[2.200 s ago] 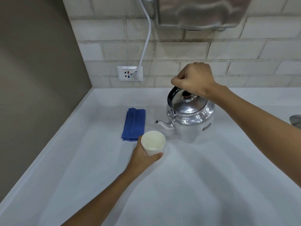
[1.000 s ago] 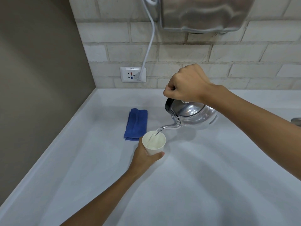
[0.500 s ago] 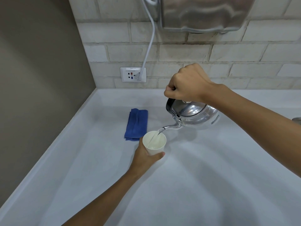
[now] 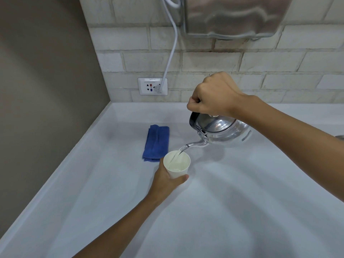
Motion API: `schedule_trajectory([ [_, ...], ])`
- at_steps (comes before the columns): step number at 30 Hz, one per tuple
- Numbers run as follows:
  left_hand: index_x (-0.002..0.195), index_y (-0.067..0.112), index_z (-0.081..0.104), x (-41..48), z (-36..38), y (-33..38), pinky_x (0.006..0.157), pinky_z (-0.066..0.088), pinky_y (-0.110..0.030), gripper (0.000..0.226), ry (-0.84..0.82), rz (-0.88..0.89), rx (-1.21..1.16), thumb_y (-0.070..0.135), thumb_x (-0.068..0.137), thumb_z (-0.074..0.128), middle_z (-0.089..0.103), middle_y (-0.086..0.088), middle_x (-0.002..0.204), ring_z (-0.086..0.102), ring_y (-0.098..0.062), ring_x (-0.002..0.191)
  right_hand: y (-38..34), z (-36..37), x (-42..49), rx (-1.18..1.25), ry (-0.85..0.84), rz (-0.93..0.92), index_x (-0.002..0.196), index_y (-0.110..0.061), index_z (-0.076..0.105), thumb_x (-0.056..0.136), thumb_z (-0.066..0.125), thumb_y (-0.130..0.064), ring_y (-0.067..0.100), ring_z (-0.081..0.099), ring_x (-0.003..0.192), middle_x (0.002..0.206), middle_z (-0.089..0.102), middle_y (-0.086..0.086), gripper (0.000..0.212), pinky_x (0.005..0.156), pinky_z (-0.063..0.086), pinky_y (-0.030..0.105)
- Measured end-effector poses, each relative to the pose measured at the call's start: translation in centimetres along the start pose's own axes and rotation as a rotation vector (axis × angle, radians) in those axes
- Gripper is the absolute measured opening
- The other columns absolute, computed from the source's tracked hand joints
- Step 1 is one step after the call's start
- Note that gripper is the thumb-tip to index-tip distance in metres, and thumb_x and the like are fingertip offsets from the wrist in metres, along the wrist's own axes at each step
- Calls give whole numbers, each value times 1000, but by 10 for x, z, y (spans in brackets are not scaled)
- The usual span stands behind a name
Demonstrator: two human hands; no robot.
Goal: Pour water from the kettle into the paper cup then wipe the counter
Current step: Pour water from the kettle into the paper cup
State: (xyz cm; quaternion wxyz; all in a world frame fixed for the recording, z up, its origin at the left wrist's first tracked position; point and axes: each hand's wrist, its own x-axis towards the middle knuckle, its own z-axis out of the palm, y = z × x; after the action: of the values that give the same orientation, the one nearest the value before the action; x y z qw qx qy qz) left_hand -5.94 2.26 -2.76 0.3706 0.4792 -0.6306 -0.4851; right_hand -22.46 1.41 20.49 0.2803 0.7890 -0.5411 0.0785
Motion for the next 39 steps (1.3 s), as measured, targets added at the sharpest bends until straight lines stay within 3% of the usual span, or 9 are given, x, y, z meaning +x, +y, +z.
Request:
schedule_trajectory([
  [11, 126, 25, 39, 1, 1, -1, 72, 39, -8, 78, -2, -5, -1, 21, 63, 83, 54, 6, 119, 50, -12, 108, 3, 0, -2, -10, 0, -7, 45, -14, 22, 69, 49, -17, 22, 20, 48, 37, 13, -1, 36, 47, 10, 20],
  [19, 125, 26, 40, 2, 1, -2, 73, 39, -9, 77, 12, -11, 9, 23, 61, 84, 55, 8, 117, 51, -12, 106, 5, -1, -3, -21, -10, 4, 48, -12, 29, 70, 49, -18, 22, 21, 50, 39, 12, 1, 31, 47, 9, 21],
  [25, 124, 28, 40, 1, 2, -1, 68, 40, -4, 76, 10, -4, 8, 21, 62, 83, 53, 11, 115, 50, -8, 104, 5, -2, -4, -25, -6, 2, 46, -11, 28, 72, 49, -18, 24, 23, 46, 37, 15, 1, 34, 47, 10, 21],
  [31, 125, 26, 40, 0, 1, 0, 70, 41, -7, 76, 7, 1, 6, 20, 62, 83, 54, 8, 116, 51, -9, 104, 4, -5, -3, -28, -3, -4, 46, -12, 26, 71, 49, -17, 22, 18, 45, 37, 14, 0, 35, 47, 9, 21],
  [36, 126, 23, 40, 0, 1, 1, 68, 41, 2, 77, 5, 6, 10, 19, 62, 83, 54, 6, 117, 50, -10, 105, 4, -5, -4, -31, -4, -6, 46, -13, 27, 70, 50, -17, 21, 17, 45, 37, 13, 0, 34, 47, 8, 21],
  [39, 127, 22, 40, -1, 1, 2, 72, 42, -7, 78, 5, 8, 7, 19, 62, 83, 54, 5, 119, 50, -12, 106, 5, -5, -4, -28, 2, -6, 46, -13, 27, 70, 50, -17, 22, 16, 46, 37, 13, 0, 34, 47, 8, 21],
])
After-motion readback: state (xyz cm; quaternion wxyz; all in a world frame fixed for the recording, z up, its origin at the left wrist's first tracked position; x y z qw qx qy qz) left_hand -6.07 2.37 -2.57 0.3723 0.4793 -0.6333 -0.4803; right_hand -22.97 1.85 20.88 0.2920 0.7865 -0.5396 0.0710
